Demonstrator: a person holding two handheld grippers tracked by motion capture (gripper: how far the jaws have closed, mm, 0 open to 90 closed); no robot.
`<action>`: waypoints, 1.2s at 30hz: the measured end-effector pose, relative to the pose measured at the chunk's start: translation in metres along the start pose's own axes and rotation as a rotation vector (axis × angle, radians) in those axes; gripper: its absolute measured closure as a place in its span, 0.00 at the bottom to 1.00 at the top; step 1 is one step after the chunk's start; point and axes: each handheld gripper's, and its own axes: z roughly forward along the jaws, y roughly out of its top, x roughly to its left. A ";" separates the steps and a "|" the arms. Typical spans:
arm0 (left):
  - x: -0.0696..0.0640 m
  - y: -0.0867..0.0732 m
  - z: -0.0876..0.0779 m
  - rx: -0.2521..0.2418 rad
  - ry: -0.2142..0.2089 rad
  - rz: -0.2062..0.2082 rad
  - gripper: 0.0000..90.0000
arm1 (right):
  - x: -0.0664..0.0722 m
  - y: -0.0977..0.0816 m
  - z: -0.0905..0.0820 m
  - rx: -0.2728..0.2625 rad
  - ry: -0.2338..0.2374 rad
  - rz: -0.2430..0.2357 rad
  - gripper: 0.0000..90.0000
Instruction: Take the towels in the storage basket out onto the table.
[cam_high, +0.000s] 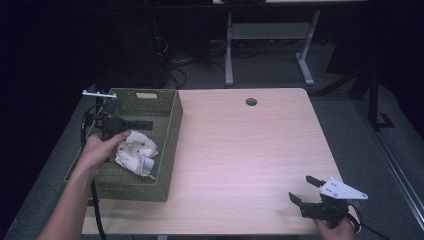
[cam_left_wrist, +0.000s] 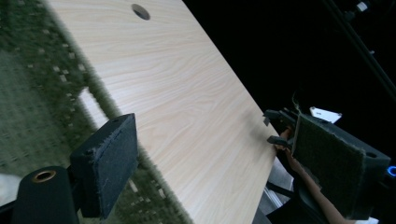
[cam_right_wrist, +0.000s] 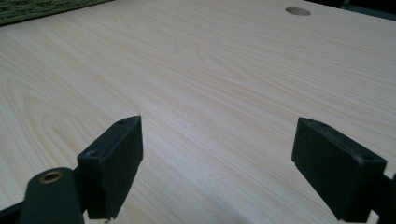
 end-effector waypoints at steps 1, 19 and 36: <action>0.002 -0.001 -0.002 -0.007 0.005 -0.002 0.15 | 0.000 0.000 0.000 0.001 0.000 -0.001 0.18; 0.035 -0.012 -0.018 0.021 0.189 -0.075 0.15 | 0.001 0.001 -0.001 0.004 -0.002 -0.004 0.18; 0.053 -0.017 -0.007 0.125 0.353 -0.105 0.16 | 0.002 0.000 0.000 0.009 -0.003 -0.016 0.18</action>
